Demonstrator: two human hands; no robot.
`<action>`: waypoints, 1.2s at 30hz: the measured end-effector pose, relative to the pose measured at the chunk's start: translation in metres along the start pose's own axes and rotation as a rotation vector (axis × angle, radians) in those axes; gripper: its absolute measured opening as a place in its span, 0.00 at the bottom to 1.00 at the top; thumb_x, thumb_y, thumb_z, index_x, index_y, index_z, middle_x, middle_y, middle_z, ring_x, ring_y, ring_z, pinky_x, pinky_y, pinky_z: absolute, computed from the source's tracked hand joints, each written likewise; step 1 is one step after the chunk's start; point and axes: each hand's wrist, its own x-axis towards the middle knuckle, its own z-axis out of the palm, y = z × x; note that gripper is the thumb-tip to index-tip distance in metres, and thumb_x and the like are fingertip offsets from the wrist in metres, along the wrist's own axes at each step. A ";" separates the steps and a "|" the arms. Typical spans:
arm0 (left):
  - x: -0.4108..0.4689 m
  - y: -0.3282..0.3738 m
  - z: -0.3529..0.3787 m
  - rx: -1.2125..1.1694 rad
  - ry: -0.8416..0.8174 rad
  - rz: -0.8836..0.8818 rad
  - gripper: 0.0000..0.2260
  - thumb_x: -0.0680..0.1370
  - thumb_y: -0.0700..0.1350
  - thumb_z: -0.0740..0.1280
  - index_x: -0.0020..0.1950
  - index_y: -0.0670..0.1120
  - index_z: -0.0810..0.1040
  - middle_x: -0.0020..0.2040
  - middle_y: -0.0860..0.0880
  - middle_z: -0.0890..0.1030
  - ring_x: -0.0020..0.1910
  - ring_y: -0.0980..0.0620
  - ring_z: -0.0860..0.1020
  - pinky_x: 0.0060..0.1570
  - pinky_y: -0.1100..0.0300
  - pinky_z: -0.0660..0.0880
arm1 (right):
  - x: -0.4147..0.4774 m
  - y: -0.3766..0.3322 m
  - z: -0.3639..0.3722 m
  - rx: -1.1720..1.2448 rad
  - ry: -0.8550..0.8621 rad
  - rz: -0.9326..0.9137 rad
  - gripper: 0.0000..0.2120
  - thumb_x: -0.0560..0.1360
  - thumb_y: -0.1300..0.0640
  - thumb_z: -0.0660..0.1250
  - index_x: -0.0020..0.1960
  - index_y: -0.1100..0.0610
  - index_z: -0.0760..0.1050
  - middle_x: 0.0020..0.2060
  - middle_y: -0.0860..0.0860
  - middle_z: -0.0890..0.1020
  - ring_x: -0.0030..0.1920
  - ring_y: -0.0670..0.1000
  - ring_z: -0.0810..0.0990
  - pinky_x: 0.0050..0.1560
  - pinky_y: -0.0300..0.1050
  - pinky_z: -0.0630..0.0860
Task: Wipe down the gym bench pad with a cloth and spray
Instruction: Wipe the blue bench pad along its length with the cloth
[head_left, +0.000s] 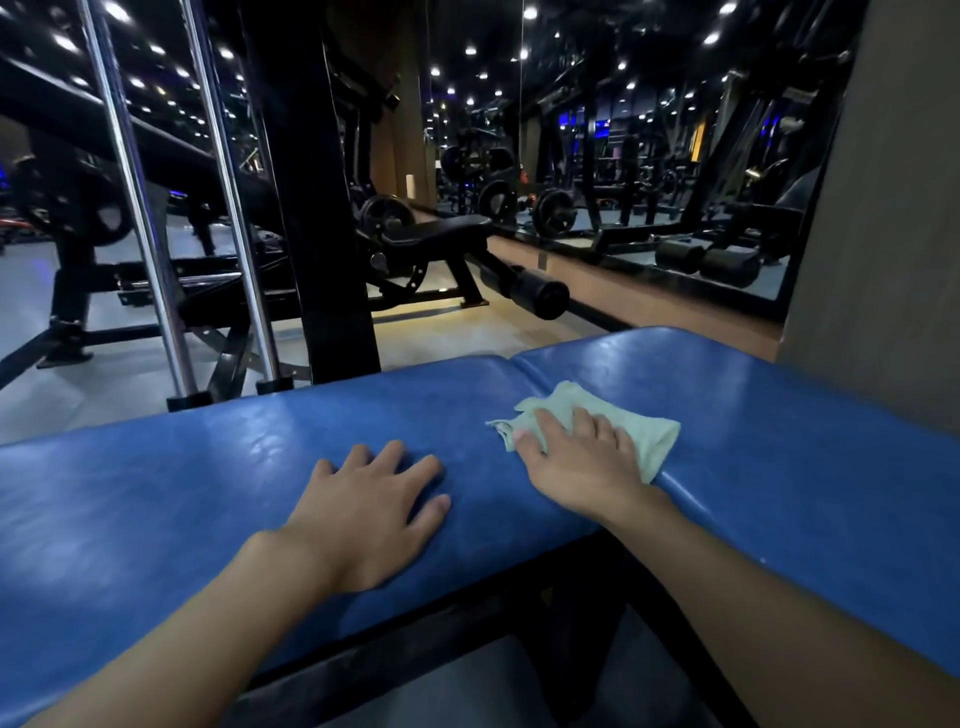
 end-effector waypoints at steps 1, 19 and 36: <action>0.002 -0.001 -0.002 0.000 -0.001 -0.002 0.33 0.69 0.69 0.32 0.65 0.61 0.63 0.59 0.55 0.69 0.59 0.47 0.70 0.58 0.47 0.69 | 0.003 -0.001 -0.003 -0.001 -0.023 -0.010 0.31 0.79 0.33 0.42 0.78 0.42 0.53 0.79 0.57 0.54 0.77 0.59 0.51 0.75 0.58 0.46; 0.116 -0.037 0.008 -0.085 -0.065 -0.087 0.22 0.79 0.66 0.46 0.69 0.61 0.64 0.70 0.52 0.67 0.70 0.48 0.65 0.64 0.43 0.65 | 0.020 0.015 -0.010 -0.066 -0.130 -0.161 0.42 0.69 0.25 0.39 0.78 0.44 0.49 0.76 0.56 0.59 0.75 0.58 0.58 0.73 0.55 0.57; 0.151 -0.115 0.036 -0.079 -0.040 -0.165 0.27 0.75 0.71 0.45 0.70 0.64 0.62 0.70 0.56 0.67 0.70 0.49 0.67 0.64 0.43 0.65 | 0.191 -0.028 0.015 -0.060 -0.174 -0.242 0.34 0.76 0.30 0.35 0.79 0.40 0.44 0.80 0.47 0.50 0.79 0.48 0.48 0.77 0.55 0.42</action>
